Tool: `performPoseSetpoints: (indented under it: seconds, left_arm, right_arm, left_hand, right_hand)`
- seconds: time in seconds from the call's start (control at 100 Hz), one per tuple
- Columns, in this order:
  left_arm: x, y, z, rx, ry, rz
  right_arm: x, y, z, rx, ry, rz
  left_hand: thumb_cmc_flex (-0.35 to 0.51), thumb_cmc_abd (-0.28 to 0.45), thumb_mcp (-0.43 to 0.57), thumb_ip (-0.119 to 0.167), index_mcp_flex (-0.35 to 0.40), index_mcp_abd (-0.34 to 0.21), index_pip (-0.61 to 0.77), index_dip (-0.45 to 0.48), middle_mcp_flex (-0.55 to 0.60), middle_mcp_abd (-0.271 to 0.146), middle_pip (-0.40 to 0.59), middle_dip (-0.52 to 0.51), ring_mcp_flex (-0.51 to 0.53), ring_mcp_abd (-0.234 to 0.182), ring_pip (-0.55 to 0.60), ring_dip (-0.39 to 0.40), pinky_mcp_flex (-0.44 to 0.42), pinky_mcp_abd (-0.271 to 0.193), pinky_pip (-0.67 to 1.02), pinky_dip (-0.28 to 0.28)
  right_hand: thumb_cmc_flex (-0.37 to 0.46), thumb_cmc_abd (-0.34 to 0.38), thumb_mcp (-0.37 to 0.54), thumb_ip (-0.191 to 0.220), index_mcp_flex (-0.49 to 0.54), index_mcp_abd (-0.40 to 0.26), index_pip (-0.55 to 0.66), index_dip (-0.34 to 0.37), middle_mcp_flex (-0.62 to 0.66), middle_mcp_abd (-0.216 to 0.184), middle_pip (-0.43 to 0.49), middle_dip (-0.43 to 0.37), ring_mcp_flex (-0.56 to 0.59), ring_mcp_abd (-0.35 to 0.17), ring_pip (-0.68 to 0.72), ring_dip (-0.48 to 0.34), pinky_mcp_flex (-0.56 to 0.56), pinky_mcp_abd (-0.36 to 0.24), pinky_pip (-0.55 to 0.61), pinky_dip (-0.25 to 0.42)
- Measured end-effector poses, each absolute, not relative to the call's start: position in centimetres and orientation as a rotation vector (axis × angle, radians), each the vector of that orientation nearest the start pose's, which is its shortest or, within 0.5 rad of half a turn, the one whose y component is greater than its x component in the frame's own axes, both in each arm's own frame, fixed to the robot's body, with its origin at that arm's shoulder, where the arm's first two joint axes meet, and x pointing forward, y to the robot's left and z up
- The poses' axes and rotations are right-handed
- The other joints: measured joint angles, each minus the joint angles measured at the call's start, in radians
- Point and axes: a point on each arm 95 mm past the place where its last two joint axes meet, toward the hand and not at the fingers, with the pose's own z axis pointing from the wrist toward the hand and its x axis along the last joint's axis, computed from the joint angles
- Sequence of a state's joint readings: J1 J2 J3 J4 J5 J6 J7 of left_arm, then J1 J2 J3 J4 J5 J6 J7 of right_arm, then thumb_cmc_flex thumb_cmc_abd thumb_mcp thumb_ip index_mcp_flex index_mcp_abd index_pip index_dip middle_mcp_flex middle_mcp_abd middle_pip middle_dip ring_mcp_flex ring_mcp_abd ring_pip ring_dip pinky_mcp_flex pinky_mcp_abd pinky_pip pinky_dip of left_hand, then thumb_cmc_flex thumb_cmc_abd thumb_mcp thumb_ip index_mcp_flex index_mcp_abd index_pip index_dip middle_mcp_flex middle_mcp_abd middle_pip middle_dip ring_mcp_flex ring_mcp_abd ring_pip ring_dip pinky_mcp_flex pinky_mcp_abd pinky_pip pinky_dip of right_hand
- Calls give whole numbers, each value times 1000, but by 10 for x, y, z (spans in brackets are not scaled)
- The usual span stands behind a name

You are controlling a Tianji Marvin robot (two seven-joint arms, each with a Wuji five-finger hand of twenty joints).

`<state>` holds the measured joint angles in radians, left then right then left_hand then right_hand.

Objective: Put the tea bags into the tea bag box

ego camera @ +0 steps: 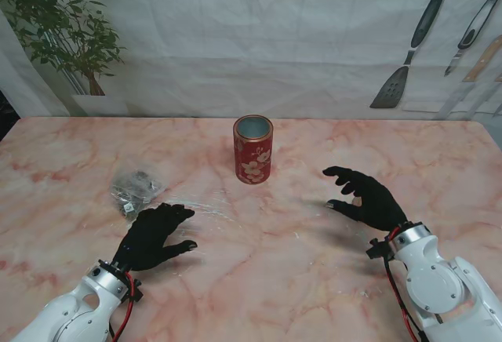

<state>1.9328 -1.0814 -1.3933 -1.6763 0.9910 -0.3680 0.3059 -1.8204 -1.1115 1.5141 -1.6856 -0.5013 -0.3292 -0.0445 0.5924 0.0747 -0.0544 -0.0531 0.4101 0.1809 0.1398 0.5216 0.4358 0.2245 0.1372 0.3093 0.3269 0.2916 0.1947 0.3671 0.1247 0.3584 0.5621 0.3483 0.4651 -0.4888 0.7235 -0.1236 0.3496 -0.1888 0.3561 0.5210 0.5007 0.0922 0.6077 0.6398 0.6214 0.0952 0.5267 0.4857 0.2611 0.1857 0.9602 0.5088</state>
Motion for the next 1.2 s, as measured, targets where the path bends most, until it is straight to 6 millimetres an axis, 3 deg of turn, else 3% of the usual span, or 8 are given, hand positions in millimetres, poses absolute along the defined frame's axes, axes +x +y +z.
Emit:
performPoseSetpoints:
  seconds: [0.23, 0.63, 1.04, 1.2]
  left_arm:
    - [294, 29, -363, -1156, 1465, -1787]
    - [293, 29, -362, -1152, 1466, -1788]
    - [300, 36, -346, -1026, 1516, -1710]
    - [306, 38, -336, -981, 1488, -1681]
  right_arm:
    - [334, -76, -328, -2061, -1375, -2515]
    - [328, -76, -342, -2109, -1216, -2517]
    - [326, -78, -345, -2134, -1257, -2447]
    - [327, -77, -346, -2137, -1252, -2434]
  left_hand:
    - [0, 0, 0, 0, 0, 0, 0, 0, 0, 0, 0, 0, 0, 0, 0, 0, 0, 0, 0, 0]
    - [0, 0, 0, 0, 0, 0, 0, 0, 0, 0, 0, 0, 0, 0, 0, 0, 0, 0, 0, 0]
    - [0, 0, 0, 0, 0, 0, 0, 0, 0, 0, 0, 0, 11, 0, 0, 0, 27, 15, 37, 0]
    - [1, 0, 0, 0, 0, 0, 0, 0, -13, 0, 0, 0, 37, 0, 24, 28, 57, 25, 123, 52]
  right_hand:
    - [30, 0, -11, 0, 0, 1, -4, -7, -10, 8, -15, 0, -1, 10, -8, 0, -8, 0, -1, 0]
    - [37, 0, -9, 0, 0, 11, -19, -10, -11, 10, -27, 0, -12, 11, -14, 0, -14, 0, -22, 0]
    - [37, 0, -10, 0, 0, 11, -29, -10, -22, 18, -32, 0, -12, 11, -14, 0, -15, 1, -22, 5]
    - [37, 0, -10, 0, 0, 12, -30, -11, -22, 18, -32, 0, -12, 11, -14, 0, -15, 1, -22, 12]
